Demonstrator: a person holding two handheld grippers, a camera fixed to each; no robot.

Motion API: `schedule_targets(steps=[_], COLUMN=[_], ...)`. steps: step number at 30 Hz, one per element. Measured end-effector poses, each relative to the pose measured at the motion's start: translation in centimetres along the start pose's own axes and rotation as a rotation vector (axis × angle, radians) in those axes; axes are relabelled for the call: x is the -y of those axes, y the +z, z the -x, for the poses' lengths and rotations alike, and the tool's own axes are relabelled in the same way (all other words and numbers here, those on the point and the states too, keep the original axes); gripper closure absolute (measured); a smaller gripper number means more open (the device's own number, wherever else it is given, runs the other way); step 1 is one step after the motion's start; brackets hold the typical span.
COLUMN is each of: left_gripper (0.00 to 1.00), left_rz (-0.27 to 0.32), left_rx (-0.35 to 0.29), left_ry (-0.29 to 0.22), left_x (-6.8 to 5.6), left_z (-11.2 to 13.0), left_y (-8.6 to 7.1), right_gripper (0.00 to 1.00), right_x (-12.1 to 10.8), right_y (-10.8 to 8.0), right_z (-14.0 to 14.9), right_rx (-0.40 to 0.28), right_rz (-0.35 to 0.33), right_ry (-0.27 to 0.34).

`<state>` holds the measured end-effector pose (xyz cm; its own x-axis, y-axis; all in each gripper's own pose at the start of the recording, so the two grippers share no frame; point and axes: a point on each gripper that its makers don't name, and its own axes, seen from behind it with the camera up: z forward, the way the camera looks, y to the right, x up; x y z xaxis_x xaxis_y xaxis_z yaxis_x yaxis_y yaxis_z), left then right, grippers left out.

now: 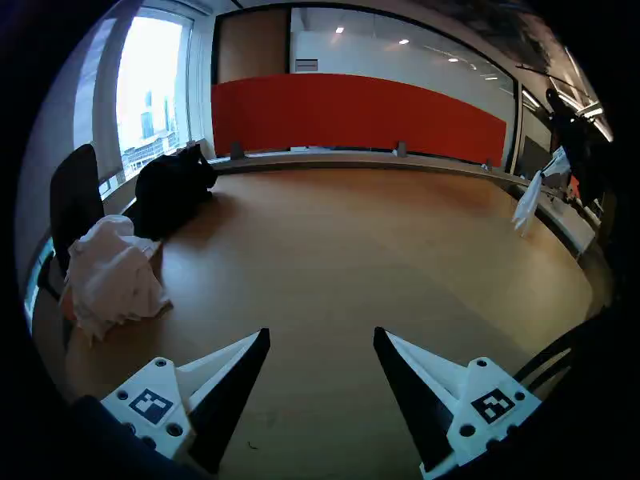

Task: Fold towel

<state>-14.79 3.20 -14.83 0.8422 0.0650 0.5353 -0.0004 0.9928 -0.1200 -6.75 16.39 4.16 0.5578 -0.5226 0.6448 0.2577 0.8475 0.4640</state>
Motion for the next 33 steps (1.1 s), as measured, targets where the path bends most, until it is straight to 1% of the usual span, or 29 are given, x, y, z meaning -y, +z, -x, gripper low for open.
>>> schedule_targets(steps=[12,18,24,33], left_gripper=[0.04,0.04,0.04,0.04], left_rz=[-0.002,-0.004,-0.003,0.001], left_rx=[0.005,0.006,0.009,0.008], left_ry=[0.009,0.011,0.012,0.016], left_x=[-0.1,-0.1,-0.3,-0.6], left_z=[-0.2,-0.3,-0.3,-0.5], left_y=[0.0,0.1,0.2,0.4], right_gripper=[0.98,0.98,0.98,0.98], right_x=[-2.7,-3.8,-4.2,-4.0], right_y=[0.7,0.8,0.8,0.7], right_z=[0.8,1.1,1.5,2.6], right_rx=[0.031,0.043,0.049,0.058], right_rz=[0.033,0.047,0.049,0.05], right_ry=[0.024,0.026,0.035,0.041])
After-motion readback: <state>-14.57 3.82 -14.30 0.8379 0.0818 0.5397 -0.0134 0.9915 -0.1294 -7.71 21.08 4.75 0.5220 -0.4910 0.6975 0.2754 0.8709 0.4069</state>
